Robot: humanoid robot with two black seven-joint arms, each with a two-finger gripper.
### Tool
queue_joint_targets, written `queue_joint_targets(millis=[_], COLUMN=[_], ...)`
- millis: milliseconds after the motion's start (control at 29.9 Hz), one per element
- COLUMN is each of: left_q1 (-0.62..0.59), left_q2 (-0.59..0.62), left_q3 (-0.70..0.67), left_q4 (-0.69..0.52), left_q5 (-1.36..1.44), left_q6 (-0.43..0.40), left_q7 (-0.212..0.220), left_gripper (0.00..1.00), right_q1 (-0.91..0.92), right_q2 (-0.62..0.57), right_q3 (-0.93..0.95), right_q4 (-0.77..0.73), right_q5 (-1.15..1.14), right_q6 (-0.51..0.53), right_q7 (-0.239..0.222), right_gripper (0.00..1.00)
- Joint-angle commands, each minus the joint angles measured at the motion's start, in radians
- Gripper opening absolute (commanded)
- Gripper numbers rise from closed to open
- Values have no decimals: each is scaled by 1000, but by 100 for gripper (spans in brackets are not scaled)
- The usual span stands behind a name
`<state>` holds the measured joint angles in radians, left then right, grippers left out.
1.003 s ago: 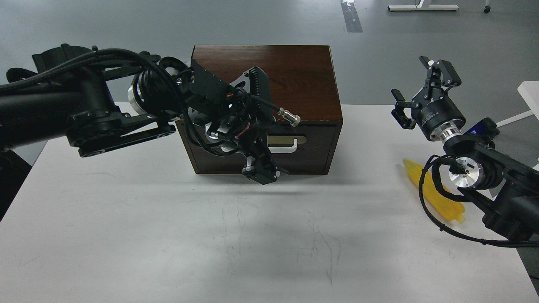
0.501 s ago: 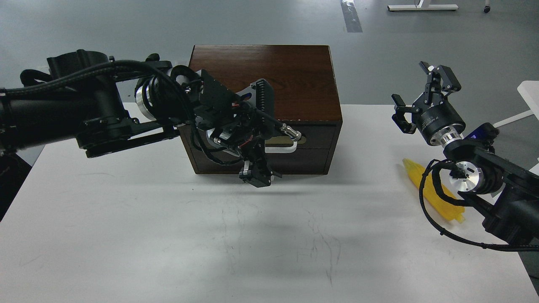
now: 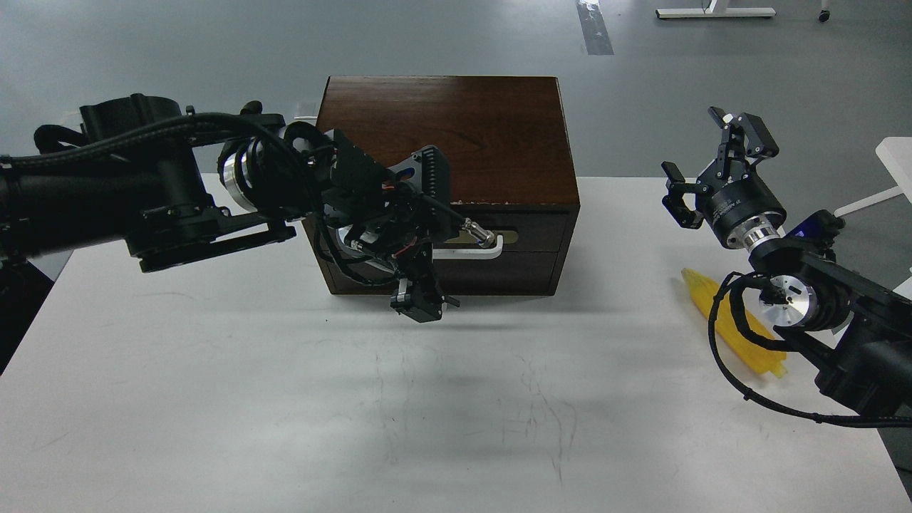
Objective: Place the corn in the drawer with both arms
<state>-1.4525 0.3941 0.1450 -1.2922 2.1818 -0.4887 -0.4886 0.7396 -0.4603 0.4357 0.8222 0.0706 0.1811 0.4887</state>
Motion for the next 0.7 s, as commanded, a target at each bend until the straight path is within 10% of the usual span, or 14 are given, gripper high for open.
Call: queue_joint_targets(millis=[0, 668], left_q1=[1, 1], left_q2=[2, 2], left_q3=[14, 73], left_q4=[2, 2], left_q5=[0, 0], left_q6=[0, 0], left_q7=[0, 0], left_gripper=[98, 98], right_q1=[-2, -17], right_q2=[-1, -1], right_q3=[0, 0], right_q4=[0, 2], right_q5=[0, 0], right_q6=[0, 1], right_q7=[0, 0], right_gripper=[100, 100])
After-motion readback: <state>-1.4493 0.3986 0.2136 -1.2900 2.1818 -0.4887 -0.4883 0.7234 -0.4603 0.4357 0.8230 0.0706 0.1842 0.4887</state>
